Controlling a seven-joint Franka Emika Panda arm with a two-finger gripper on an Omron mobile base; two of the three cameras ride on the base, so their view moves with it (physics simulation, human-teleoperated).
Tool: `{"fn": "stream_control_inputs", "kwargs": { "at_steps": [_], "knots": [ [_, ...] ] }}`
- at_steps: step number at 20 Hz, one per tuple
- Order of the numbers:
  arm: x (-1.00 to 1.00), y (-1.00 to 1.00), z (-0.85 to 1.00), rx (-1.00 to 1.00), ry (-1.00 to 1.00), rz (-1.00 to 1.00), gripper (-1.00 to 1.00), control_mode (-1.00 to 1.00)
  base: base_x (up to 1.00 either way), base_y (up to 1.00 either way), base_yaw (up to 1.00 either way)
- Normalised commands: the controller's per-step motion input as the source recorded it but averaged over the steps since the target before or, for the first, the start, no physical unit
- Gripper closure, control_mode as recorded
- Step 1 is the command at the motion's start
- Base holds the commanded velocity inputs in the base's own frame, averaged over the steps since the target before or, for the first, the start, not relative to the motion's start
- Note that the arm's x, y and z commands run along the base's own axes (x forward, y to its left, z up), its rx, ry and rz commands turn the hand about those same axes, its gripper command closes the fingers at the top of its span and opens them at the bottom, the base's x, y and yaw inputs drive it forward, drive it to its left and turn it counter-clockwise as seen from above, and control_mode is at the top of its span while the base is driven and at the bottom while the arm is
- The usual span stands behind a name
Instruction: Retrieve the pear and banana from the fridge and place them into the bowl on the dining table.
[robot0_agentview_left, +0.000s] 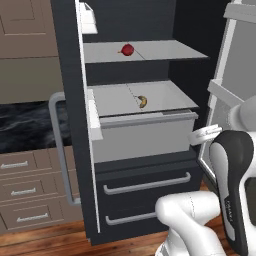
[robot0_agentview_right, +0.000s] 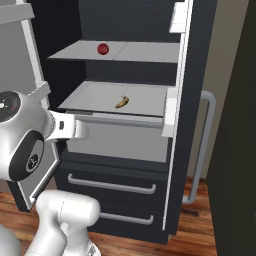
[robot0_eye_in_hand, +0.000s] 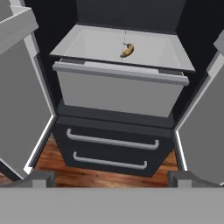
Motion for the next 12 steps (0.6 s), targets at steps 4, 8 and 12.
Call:
{"fn": "stream_control_inputs", "kwargs": {
  "at_steps": [4,8,12],
  "knots": [
    [0.00,0.00,0.00,0.00,0.00,0.00,-1.00,1.00,0.04,0.00,0.00],
    [0.00,0.00,0.00,0.00,0.00,0.00,-1.00,1.00,0.38,0.00,0.00],
    [0.00,0.00,0.00,0.00,0.00,0.00,-1.00,1.00,0.63,0.01,0.00]
  ]
}}
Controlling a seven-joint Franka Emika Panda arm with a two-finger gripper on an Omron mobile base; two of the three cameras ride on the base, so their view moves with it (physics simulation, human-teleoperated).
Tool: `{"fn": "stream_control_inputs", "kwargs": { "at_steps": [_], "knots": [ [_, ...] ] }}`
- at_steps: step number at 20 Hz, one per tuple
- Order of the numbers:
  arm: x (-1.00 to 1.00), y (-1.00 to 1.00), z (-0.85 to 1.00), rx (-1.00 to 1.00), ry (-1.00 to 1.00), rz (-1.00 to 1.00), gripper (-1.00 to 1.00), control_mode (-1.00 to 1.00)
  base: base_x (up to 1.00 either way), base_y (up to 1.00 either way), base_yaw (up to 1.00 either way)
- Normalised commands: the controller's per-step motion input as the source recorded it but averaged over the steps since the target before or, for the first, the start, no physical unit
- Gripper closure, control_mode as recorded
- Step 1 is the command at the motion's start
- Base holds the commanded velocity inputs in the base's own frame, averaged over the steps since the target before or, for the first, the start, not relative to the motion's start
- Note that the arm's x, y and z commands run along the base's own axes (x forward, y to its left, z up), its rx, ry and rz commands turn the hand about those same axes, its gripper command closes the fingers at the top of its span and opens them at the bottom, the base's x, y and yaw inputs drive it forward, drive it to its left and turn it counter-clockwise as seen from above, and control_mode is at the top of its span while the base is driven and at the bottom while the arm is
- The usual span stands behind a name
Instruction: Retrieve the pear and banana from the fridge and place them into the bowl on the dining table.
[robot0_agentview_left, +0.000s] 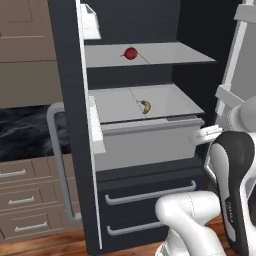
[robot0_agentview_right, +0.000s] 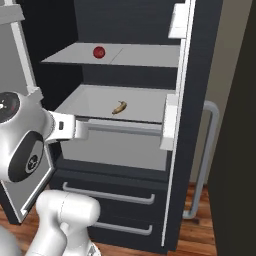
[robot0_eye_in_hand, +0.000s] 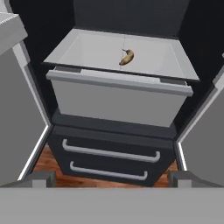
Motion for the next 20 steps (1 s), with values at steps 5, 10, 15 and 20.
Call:
{"fn": "stream_control_inputs", "kwargs": {
  "at_steps": [5,10,15,20],
  "knots": [
    [0.00,0.00,0.00,0.00,0.00,0.00,-1.00,1.00,0.83,0.05,0.00],
    [0.00,0.00,0.00,0.00,0.00,0.00,-1.00,1.00,0.97,0.00,-0.01],
    [0.00,0.00,0.00,0.00,0.00,0.00,-1.00,1.00,1.00,0.00,-0.01],
    [0.23,0.00,0.03,0.00,0.00,0.00,-1.00,-1.00,0.56,0.00,0.00]
  ]
}}
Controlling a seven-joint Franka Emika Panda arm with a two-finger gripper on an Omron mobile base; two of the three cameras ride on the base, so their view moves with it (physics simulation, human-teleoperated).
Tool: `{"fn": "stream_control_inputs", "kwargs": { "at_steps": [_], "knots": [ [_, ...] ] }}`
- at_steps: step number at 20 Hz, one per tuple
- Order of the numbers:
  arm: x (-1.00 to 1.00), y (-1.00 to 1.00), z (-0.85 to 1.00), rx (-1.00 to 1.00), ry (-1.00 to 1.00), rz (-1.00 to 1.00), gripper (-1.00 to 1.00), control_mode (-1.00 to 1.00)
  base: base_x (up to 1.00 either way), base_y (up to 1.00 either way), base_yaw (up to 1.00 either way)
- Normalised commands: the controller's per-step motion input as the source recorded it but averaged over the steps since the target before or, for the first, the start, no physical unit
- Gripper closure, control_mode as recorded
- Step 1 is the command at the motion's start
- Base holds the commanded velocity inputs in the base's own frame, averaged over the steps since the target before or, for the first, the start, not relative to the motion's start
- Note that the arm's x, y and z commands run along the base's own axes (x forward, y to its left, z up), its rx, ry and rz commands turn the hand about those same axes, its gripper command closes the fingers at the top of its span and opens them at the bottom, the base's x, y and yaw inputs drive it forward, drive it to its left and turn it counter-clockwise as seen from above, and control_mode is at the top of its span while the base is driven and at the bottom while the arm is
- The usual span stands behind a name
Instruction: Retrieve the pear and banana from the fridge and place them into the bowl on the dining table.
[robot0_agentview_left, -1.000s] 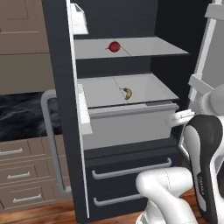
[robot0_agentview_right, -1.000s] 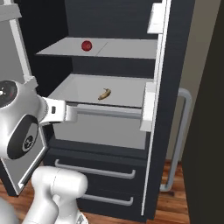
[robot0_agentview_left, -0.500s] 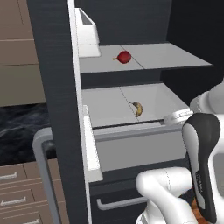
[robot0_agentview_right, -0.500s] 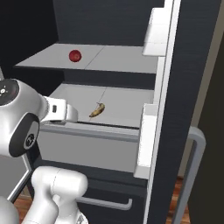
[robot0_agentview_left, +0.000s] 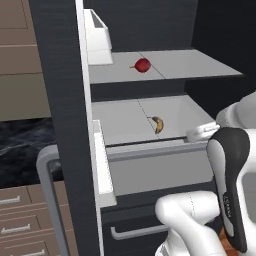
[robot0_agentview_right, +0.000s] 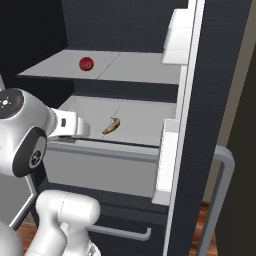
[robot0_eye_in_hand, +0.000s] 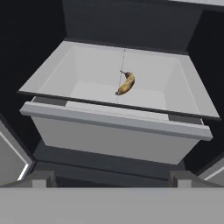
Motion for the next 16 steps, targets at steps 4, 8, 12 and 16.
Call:
{"fn": "stream_control_inputs", "kwargs": {
  "at_steps": [4,8,12,16],
  "knots": [
    [0.32,0.00,0.29,0.00,0.00,0.00,-1.00,-1.00,0.00,0.00,0.00],
    [0.16,0.00,0.52,0.00,0.00,0.00,-1.00,-1.00,0.00,0.00,0.00],
    [0.01,0.02,0.66,0.00,0.00,0.00,-1.00,-1.00,0.00,0.00,0.00],
    [0.32,0.16,0.52,0.00,0.00,-0.04,-1.00,-1.00,0.00,0.00,0.00]
  ]
}}
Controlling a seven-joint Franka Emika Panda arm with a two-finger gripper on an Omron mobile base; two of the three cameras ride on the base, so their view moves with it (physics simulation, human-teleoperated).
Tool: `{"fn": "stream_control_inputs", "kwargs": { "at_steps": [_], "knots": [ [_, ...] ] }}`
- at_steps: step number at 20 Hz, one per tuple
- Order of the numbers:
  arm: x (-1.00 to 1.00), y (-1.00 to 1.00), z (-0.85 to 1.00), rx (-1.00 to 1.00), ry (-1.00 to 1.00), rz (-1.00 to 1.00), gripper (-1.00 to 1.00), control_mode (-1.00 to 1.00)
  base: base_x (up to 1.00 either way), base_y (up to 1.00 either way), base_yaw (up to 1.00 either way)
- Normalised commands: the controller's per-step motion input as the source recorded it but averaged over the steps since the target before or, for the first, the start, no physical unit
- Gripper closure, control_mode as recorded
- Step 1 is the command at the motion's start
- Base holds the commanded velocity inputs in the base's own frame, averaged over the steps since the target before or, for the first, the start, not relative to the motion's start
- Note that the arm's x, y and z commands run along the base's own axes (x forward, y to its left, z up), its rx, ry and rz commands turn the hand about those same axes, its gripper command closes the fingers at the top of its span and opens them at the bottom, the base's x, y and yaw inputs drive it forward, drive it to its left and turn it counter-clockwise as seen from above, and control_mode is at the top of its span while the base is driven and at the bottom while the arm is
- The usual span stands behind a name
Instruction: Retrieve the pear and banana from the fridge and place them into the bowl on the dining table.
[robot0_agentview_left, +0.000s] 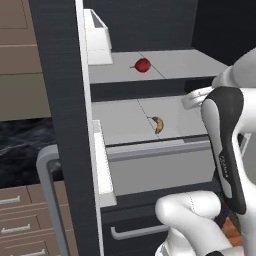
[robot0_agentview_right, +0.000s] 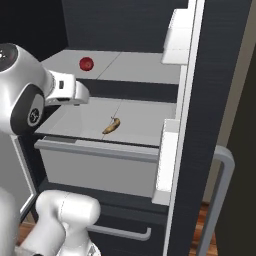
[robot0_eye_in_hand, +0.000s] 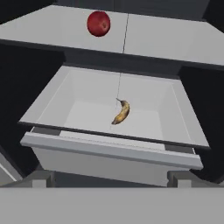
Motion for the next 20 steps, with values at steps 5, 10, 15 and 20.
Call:
{"fn": "stream_control_inputs", "kwargs": {
  "at_steps": [5,10,15,20],
  "knots": [
    [0.52,0.07,0.23,0.00,0.00,-0.03,-1.00,-1.00,0.00,0.00,0.00],
    [0.60,0.00,0.00,0.00,-0.01,0.00,-1.00,-1.00,0.00,0.00,0.00],
    [0.58,0.04,0.00,0.00,0.00,0.00,-1.00,-1.00,0.00,0.00,0.00],
    [0.64,0.20,0.00,0.01,0.00,0.00,-1.00,-1.00,0.00,0.00,0.00]
  ]
}}
